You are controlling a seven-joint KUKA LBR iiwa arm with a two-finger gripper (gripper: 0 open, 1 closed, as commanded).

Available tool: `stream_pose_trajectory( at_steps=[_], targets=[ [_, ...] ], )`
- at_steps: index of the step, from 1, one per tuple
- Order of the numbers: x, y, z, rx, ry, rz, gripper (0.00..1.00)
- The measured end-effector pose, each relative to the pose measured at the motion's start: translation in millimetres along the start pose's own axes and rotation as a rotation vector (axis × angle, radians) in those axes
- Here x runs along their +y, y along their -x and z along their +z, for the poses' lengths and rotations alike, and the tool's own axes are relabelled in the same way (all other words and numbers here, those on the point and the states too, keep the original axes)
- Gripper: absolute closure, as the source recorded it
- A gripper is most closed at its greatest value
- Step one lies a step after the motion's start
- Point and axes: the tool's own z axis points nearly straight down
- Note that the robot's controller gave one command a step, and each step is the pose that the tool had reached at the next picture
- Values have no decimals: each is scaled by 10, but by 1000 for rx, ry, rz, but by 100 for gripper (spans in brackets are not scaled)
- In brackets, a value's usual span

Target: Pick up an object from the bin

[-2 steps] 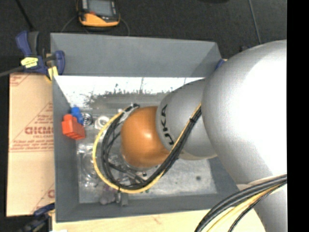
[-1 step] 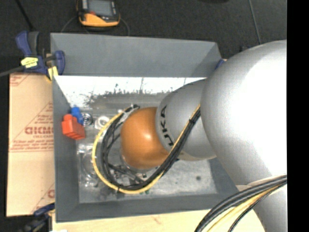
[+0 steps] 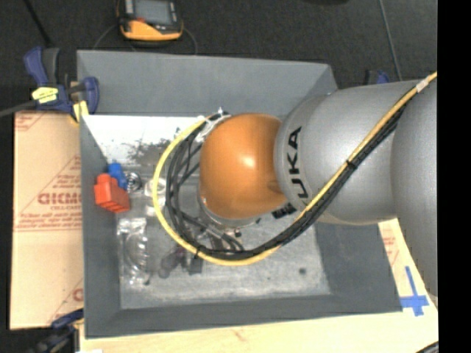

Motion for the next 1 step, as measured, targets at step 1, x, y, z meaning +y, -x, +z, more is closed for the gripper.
stream_pose_trajectory(
  at_steps=[1],
  targets=[
    [-2,-55,-882,-1,1,34,100]
  ],
)
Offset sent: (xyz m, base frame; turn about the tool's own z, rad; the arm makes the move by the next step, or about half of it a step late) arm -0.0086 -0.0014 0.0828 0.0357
